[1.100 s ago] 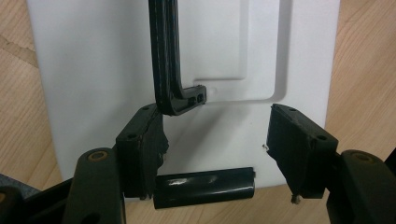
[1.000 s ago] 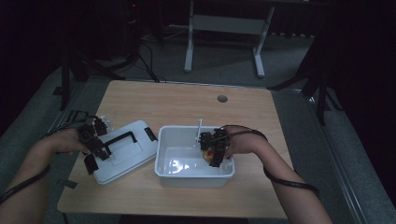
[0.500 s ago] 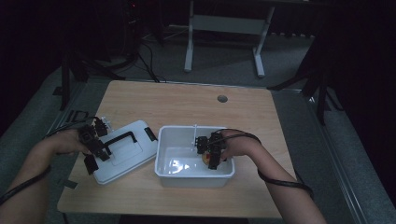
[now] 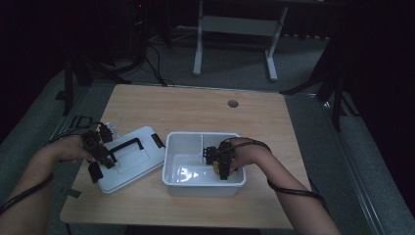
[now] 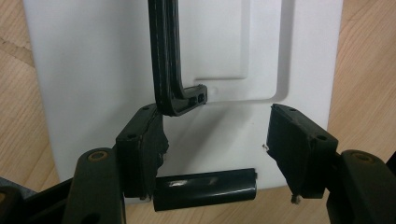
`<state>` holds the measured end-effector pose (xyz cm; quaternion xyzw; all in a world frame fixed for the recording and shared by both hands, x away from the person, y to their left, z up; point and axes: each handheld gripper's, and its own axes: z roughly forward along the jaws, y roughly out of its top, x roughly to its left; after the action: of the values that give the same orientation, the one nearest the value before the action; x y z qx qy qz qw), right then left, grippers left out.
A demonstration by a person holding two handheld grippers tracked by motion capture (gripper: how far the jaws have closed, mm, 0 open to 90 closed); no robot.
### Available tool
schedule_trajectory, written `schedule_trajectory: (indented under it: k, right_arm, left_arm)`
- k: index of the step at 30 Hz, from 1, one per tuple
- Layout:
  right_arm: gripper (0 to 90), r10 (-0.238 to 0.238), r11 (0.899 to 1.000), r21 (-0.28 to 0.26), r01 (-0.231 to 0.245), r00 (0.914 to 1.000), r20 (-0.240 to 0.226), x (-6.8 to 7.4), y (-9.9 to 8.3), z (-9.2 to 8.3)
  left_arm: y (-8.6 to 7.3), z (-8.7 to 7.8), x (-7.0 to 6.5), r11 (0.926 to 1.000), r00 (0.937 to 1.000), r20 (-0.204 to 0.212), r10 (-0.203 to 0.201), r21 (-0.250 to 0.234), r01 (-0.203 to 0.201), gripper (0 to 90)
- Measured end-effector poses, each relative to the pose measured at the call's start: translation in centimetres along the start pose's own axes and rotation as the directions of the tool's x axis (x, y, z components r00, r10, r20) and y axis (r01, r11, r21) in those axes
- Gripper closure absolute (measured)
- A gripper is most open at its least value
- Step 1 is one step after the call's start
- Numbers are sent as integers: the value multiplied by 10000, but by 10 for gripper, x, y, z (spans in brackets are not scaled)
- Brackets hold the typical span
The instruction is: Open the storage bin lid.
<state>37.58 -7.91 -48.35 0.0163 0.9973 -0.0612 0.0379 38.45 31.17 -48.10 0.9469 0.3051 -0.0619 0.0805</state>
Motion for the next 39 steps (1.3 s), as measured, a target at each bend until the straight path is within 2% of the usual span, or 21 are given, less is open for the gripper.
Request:
schedule_trajectory:
  k: [7,12,21,28,33,39]
  right_arm:
    - [158,-255,9997,-27,254,9991,-336,-1,-2,-1]
    - [138,-193,9996,-225,186,9994,-288,0,-4,-6]
    - [138,-272,9937,-1087,260,9996,-90,-1,-12,-32]
    - [126,-212,9842,-1758,202,9998,-37,2,-26,-56]
    - [119,-181,9814,-1914,177,9998,-2,4,-38,-68]
    - [119,230,9762,-2161,-186,9996,180,1,-60,-80]
  left_arm:
    - [0,1,0,10000,10000,37,-7,-15,7,365]
    - [0,1,0,10000,10000,13,4,5,-4,364]
    - [1,0,0,10000,10000,1,17,5,-17,364]
    - [3,1,-2,10000,10000,68,16,13,-16,365]
    - [3,0,-2,10000,10000,98,7,10,-7,365]
    - [1,0,-1,10000,9999,93,-59,39,58,365]
